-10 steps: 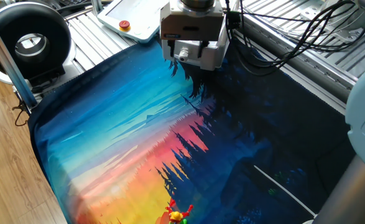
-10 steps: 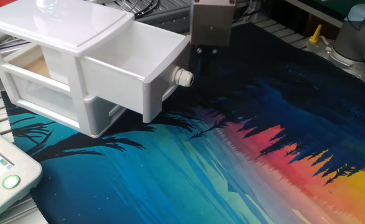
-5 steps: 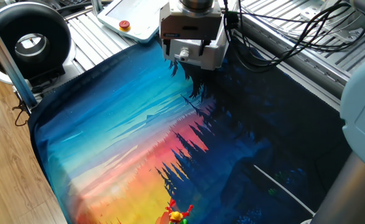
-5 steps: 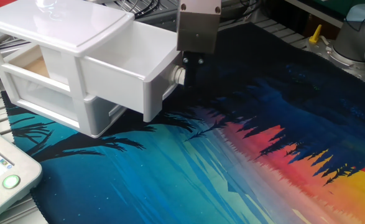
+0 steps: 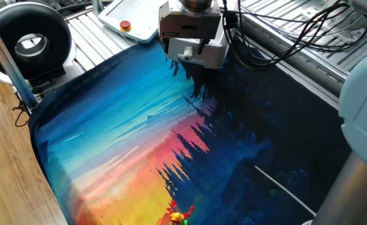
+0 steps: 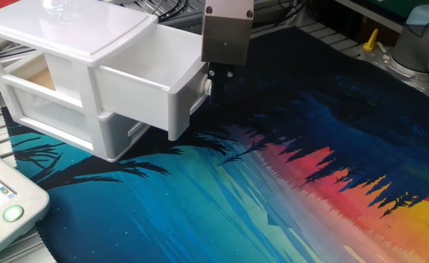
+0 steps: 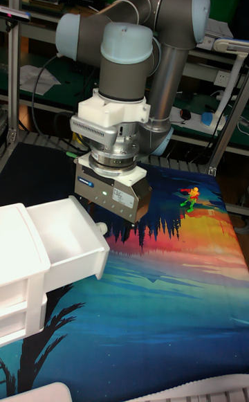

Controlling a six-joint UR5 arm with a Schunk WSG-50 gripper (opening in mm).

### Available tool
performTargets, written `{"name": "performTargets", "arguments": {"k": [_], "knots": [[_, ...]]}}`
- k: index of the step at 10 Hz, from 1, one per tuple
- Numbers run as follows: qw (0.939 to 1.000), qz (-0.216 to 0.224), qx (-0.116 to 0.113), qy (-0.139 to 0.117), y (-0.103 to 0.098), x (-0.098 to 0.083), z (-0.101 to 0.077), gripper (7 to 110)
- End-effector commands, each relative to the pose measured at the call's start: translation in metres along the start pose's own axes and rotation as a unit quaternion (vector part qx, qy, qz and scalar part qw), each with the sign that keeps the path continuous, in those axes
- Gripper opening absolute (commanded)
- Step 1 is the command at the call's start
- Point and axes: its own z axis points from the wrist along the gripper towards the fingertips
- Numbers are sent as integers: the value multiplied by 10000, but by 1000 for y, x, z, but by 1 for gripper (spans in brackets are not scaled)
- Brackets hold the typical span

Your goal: Grasp the handle and close the drawer

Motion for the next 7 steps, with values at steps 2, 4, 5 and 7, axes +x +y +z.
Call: {"name": "performTargets", "arguments": {"k": [2, 4, 5, 7], "knots": [[9999, -55, -102, -24, -1, -2, 0, 88], [9999, -6, -136, -19, -2, -1, 1, 88], [9999, 64, -116, 23, -3, 1, 1, 88], [9998, 171, -53, 111, -7, 5, 1, 44]]}}
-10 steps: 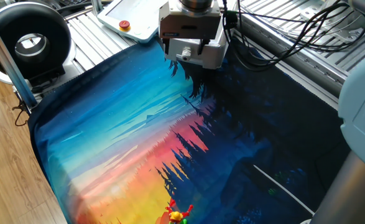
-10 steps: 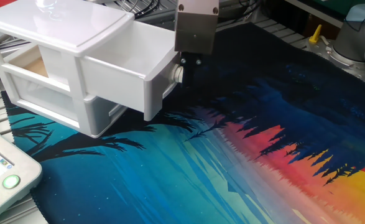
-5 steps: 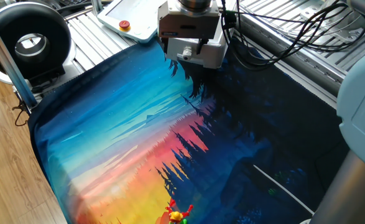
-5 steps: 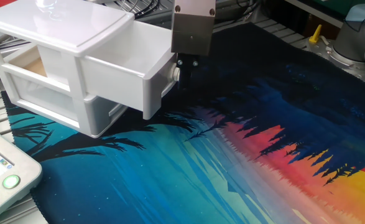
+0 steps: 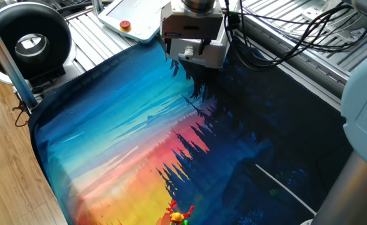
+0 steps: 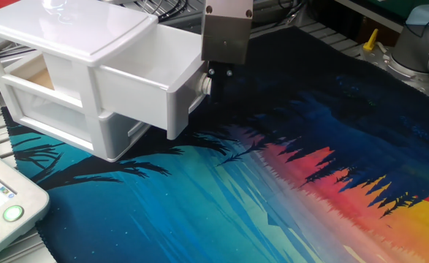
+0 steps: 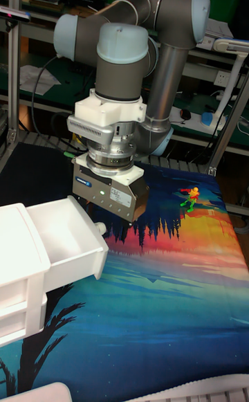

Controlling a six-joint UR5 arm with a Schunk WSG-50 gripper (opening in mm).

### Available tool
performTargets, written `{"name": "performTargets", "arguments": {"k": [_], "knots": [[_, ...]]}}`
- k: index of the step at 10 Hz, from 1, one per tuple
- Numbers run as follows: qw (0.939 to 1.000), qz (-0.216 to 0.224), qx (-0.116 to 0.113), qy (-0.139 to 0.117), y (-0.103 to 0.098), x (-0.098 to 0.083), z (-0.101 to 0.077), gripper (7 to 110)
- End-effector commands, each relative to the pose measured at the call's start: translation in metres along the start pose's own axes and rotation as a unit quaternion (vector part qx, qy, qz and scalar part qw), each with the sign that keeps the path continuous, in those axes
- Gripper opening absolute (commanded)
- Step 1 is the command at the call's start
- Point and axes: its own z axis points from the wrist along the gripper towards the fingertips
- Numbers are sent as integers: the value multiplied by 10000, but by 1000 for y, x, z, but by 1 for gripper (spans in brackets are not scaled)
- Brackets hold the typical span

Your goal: Grasp the handle and close the drawer

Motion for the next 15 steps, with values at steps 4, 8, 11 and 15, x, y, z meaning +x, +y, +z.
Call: {"name": "performTargets", "arguments": {"k": [4, 8, 11, 15], "knots": [[9995, 215, 122, 214, -7, 10, -1, 44], [9994, 194, 260, 131, -10, 7, 4, 44], [9996, 166, 230, 40, -10, 4, 8, 7], [9997, 46, 111, -212, -5, -1, 16, 7]]}}
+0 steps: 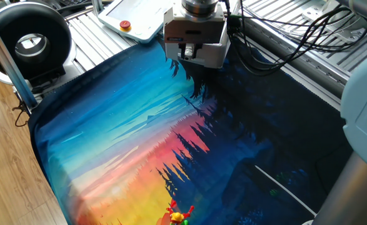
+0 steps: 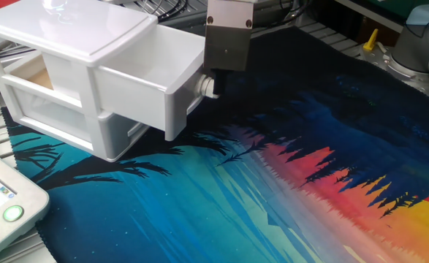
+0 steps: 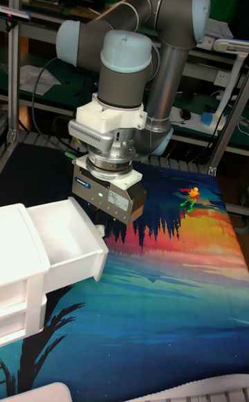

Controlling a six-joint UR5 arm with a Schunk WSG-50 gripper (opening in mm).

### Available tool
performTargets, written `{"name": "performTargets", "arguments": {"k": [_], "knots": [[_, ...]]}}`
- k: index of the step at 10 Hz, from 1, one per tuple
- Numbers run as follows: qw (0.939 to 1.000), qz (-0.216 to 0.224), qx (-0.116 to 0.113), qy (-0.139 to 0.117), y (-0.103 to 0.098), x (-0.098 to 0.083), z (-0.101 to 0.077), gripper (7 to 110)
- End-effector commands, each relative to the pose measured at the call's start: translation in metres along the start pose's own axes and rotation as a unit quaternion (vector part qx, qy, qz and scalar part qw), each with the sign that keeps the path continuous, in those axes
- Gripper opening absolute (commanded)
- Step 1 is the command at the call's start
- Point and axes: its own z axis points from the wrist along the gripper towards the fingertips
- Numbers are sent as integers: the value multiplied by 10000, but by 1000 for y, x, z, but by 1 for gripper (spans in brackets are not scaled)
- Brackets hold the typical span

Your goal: Grasp the handle and close the drawer

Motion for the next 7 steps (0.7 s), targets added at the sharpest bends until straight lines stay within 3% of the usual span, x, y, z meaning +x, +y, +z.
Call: {"name": "performTargets", "arguments": {"k": [1, 3, 7], "knots": [[9999, -43, -148, -78, 5, -1, 3, 7], [9997, -59, -223, 52, 1, 3, 0, 7], [9997, 123, -156, 129, -4, 5, -2, 7]]}}
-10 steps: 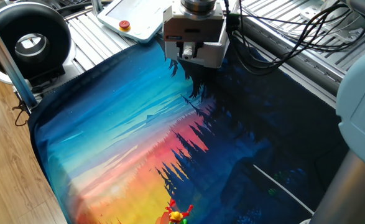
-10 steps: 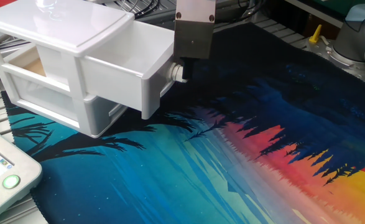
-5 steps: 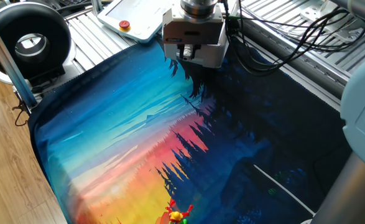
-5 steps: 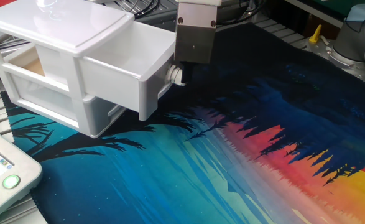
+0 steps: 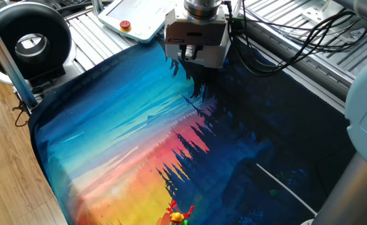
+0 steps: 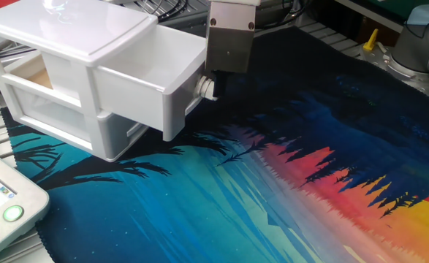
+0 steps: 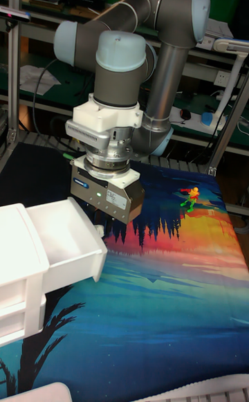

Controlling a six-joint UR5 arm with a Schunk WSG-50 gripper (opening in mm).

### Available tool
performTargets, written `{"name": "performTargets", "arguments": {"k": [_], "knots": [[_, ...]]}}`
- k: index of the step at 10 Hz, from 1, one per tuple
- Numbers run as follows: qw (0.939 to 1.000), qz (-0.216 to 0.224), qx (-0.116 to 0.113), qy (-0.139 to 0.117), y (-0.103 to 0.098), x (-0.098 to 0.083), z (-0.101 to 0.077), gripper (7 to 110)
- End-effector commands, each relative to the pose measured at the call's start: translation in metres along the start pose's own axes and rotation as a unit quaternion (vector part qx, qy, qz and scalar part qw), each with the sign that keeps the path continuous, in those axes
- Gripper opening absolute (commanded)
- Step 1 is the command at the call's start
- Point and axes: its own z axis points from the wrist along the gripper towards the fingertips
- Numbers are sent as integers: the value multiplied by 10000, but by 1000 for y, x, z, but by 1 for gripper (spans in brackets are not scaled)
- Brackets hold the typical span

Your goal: Grasp the handle and close the drawer

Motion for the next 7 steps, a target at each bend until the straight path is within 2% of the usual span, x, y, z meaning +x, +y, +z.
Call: {"name": "performTargets", "arguments": {"k": [1, 3, 5, 7], "knots": [[9998, 167, -89, 74, 2, 2, -3, 7], [9999, 95, -88, 25, -1, -4, -8, 7], [9997, -89, 118, -182, -12, -16, -9, 7], [9991, -162, 187, -334, -16, -24, -10, 7]]}}
